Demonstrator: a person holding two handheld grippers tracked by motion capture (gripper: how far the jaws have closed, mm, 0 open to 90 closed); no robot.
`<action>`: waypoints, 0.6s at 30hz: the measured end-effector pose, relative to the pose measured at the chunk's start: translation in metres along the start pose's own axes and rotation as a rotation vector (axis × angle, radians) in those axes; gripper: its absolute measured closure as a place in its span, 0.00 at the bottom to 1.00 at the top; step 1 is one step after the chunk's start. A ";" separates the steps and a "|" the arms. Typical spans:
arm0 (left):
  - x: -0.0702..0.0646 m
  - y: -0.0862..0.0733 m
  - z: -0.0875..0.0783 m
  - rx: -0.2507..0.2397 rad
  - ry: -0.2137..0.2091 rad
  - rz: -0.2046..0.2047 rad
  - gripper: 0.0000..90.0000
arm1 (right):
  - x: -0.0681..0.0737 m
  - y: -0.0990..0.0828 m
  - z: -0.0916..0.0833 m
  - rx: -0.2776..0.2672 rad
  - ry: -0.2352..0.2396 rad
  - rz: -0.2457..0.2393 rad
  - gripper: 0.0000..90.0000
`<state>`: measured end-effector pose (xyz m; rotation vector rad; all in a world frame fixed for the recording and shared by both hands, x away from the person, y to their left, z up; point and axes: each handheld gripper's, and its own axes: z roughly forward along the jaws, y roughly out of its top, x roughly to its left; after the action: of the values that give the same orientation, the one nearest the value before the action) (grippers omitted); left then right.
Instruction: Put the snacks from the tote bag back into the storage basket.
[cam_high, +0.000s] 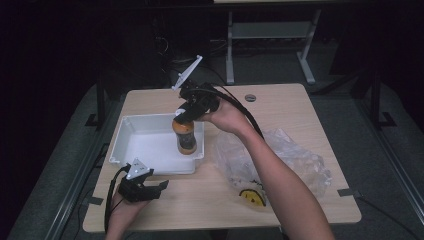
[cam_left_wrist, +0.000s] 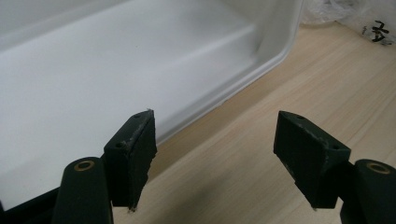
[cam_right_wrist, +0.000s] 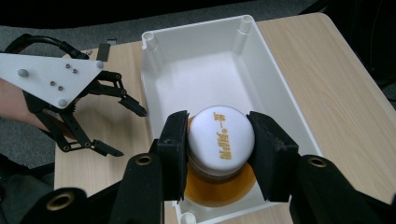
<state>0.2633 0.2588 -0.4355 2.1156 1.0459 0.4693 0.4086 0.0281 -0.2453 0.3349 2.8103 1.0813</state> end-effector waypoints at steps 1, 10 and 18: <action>0.000 0.000 0.000 0.000 0.000 0.000 0.33 | 0.000 -0.001 0.001 0.003 0.002 0.007 0.65; 0.000 0.000 0.001 0.001 -0.001 0.000 0.33 | -0.002 -0.008 0.010 0.000 0.005 0.034 0.65; 0.000 -0.001 0.001 -0.005 -0.001 -0.006 0.33 | -0.004 -0.015 0.020 0.008 0.005 0.036 0.65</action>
<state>0.2630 0.2584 -0.4364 2.1074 1.0495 0.4676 0.4138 0.0295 -0.2698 0.3850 2.8243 1.0795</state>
